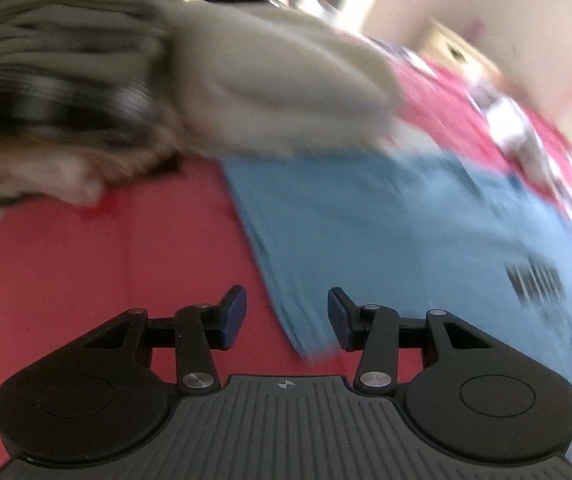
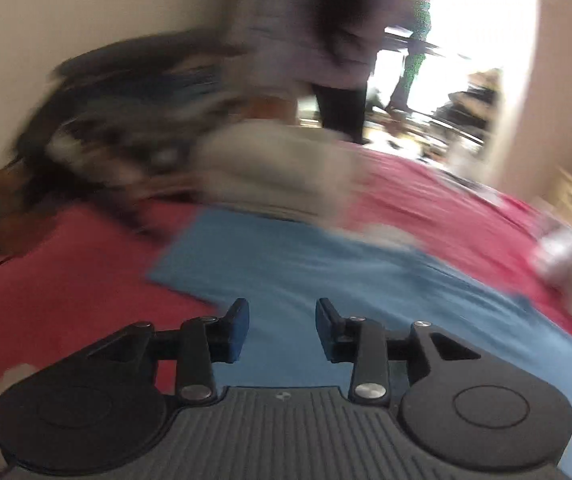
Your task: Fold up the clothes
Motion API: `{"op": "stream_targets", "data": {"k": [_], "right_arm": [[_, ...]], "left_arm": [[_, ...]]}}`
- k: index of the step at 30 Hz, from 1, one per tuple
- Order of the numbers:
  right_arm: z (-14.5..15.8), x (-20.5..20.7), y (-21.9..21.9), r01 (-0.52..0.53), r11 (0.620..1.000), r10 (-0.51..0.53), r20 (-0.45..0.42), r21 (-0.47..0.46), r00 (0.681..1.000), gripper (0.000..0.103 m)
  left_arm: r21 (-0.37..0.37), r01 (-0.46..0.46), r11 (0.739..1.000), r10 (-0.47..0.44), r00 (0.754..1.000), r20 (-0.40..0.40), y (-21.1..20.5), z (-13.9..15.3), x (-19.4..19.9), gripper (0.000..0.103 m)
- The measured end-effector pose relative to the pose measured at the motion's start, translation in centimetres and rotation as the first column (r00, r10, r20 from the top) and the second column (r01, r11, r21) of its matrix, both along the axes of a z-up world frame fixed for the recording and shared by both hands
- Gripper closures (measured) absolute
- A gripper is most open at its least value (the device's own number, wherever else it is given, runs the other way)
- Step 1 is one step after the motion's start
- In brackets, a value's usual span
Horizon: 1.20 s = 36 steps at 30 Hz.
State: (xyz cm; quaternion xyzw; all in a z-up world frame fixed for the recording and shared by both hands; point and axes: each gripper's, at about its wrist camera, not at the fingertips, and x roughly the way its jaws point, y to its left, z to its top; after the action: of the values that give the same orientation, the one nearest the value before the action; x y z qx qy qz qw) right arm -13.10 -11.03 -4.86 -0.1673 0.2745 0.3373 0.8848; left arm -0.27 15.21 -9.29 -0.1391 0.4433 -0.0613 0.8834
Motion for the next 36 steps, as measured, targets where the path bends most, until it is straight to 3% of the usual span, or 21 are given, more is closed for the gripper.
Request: {"op": "stream_targets", "data": {"k": [4, 8, 17, 27, 28, 30, 32, 36], "right_arm": [[-2.1, -0.4, 6.8, -0.113, 0.993, 0.112, -0.012, -0.018, 0.994, 0.061], [-3.6, 0.6, 10.3, -0.092, 0.996, 0.092, -0.049, -0.017, 0.995, 0.056], [-6.8, 1.7, 13.2, -0.089, 0.989, 0.085, -0.035, -0.118, 0.996, 0.053], [-7.6, 2.5, 14.1, -0.061, 0.984, 0.059, -0.016, -0.165, 0.998, 0.065], [-7.6, 2.5, 14.0, -0.053, 0.985, 0.051, -0.017, -0.162, 0.999, 0.065], [-7.6, 2.4, 13.9, -0.036, 0.987, 0.032, -0.027, -0.155, 0.999, 0.085], [-7.3, 2.1, 13.7, -0.001, 0.989, -0.002, -0.016, -0.148, 1.000, 0.092], [-6.3, 1.8, 13.1, 0.050, 0.992, -0.050, -0.004, -0.113, 0.999, 0.096]], "left_arm": [[-0.075, -0.023, 0.997, 0.027, 0.999, 0.045, 0.4, -0.5, 2.9, 0.058], [-0.084, -0.040, 0.996, 0.044, 0.998, 0.052, 0.4, -1.8, 4.6, 0.058], [-0.092, -0.072, 0.993, 0.079, 0.995, 0.069, 1.4, -3.7, 6.8, 0.058], [-0.097, -0.092, 0.991, 0.102, 0.989, 0.107, 1.7, -4.8, 7.3, 0.060], [-0.084, -0.093, 0.992, 0.102, 0.988, 0.115, 1.6, -4.9, 7.2, 0.065], [-0.064, -0.104, 0.992, 0.112, 0.986, 0.124, 1.3, -5.0, 7.1, 0.075], [-0.069, -0.130, 0.989, 0.138, 0.982, 0.126, 1.5, -5.0, 7.0, 0.090], [-0.081, -0.149, 0.985, 0.160, 0.976, 0.146, 1.6, -4.1, 6.8, 0.099]]}}
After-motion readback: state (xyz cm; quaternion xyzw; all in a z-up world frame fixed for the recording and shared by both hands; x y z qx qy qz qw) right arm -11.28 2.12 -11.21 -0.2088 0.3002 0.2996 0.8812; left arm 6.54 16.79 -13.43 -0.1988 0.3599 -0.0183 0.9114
